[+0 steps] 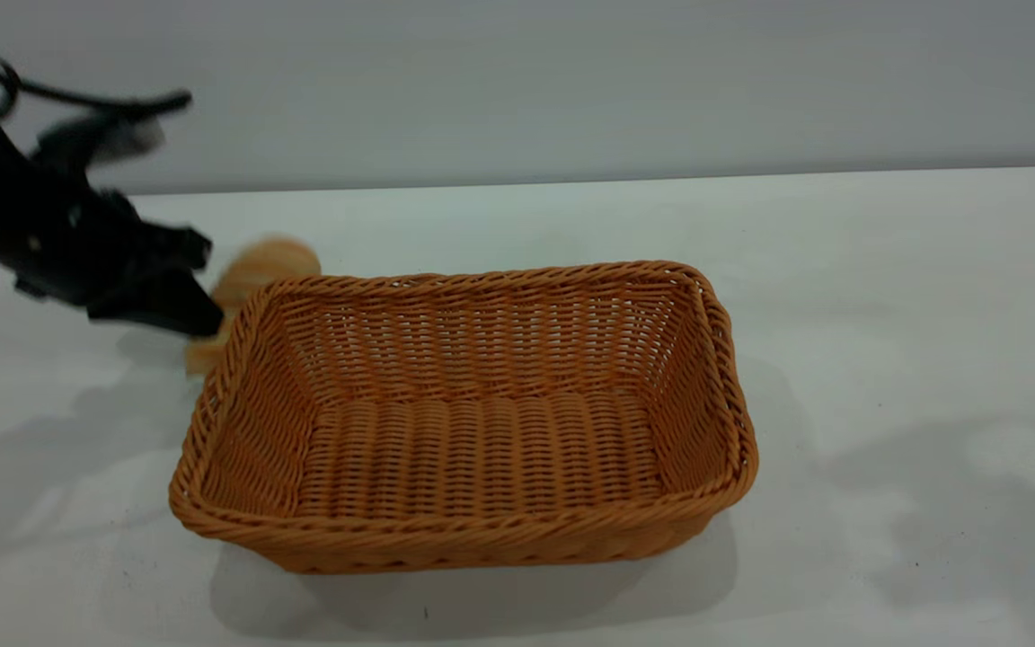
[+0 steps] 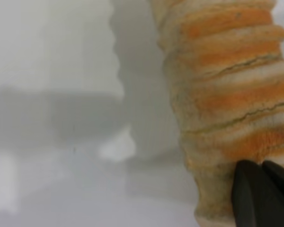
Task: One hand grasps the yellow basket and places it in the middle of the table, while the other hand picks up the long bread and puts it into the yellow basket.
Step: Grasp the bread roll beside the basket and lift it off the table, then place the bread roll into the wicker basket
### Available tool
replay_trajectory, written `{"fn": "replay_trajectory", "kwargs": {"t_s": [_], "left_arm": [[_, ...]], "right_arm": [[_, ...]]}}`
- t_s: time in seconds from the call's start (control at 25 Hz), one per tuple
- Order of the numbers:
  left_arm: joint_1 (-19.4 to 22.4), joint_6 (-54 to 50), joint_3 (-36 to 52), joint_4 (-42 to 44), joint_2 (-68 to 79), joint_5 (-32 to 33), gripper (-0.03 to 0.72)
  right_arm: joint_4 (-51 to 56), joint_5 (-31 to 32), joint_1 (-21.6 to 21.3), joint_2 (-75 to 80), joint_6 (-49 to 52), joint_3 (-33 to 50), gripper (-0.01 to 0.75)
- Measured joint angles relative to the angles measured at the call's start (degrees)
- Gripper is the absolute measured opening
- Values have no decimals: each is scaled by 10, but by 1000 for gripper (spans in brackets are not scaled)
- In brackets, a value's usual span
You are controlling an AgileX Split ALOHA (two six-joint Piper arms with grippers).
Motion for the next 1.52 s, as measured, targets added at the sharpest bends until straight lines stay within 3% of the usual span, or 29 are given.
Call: {"fn": "replay_trajectory", "kwargs": {"t_s": [0.64, 0.84, 1.04, 1.2, 1.32, 1.52], "left_arm": [[0, -28, 1, 16, -142, 37, -10], [-9, -28, 1, 17, -156, 127, -10], [-52, -30, 1, 59, -139, 232, -10], [-69, -54, 1, 68, -109, 252, 5], [-69, -62, 1, 68, -85, 258, 87], [-69, -96, -3, 74, -79, 261, 422]], "right_arm": [[0, -1, 0, 0, 0, 0, 497], [0, -1, 0, 0, 0, 0, 497], [0, -1, 0, 0, 0, 0, 497], [-1, -1, 0, 0, 0, 0, 497], [-1, -1, 0, 0, 0, 0, 496], [-4, -1, 0, 0, 1, 0, 496]]}}
